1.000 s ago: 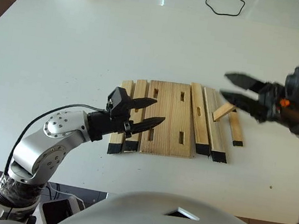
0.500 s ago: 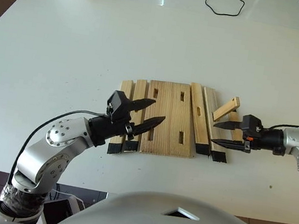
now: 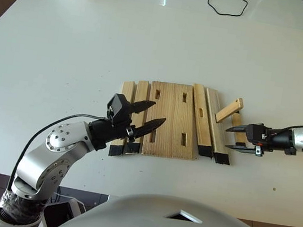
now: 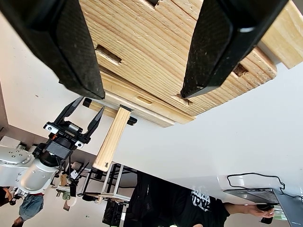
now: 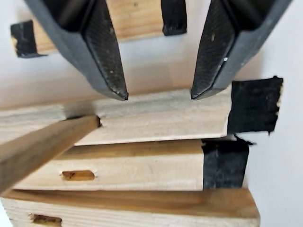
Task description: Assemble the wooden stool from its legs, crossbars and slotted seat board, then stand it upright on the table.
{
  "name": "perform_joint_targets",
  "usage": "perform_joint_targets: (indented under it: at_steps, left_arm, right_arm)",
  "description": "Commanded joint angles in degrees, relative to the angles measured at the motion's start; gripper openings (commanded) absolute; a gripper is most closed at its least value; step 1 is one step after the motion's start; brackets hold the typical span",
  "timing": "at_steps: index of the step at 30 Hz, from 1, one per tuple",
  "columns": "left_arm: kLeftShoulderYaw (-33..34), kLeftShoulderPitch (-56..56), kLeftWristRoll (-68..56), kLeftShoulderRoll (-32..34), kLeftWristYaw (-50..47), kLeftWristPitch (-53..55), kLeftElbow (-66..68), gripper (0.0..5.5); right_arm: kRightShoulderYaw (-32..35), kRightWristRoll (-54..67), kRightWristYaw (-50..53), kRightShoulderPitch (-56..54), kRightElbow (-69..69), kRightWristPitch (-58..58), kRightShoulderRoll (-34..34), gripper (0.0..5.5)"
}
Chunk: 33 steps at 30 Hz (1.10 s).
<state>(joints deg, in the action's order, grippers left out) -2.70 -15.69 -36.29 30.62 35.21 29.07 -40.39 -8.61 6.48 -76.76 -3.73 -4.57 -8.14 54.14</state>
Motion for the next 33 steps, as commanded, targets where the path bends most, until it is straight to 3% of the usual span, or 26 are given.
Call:
perform_joint_targets:
  at_steps: [1,7,11,18,25,33]
  left_arm:
    - [0.55,0.64,-0.08,1.00,1.05,-0.01,0.45,2.98]
    - [1.04,0.42,-0.08,0.84,0.66,0.30,-0.13,2.98]
    - [0.83,-1.20,0.49,1.16,0.84,0.09,-0.74,2.98]
    - [1.18,-3.96,1.45,0.55,-0.49,-0.55,-2.00,2.98]
    - [1.09,-7.15,2.22,-0.28,-3.09,-0.93,-4.35,2.98]
    - [0.77,-7.57,2.56,-0.76,-4.77,-0.67,-4.87,2.98]
  right_arm:
    - [2.66,0.71,0.34,0.04,1.18,0.85,2.43,2.44]
    - [6.05,8.14,-0.09,-0.63,7.80,10.27,2.49,2.44]
    - [6.84,10.44,1.50,6.23,13.35,19.70,3.94,2.44]
    - [10.78,12.91,11.92,16.11,20.67,38.14,2.28,2.44]
    - [17.55,23.29,22.28,17.24,36.40,57.43,-1.30,2.44]
    - [16.48,21.06,36.35,20.80,43.42,63.41,-6.94,2.44]
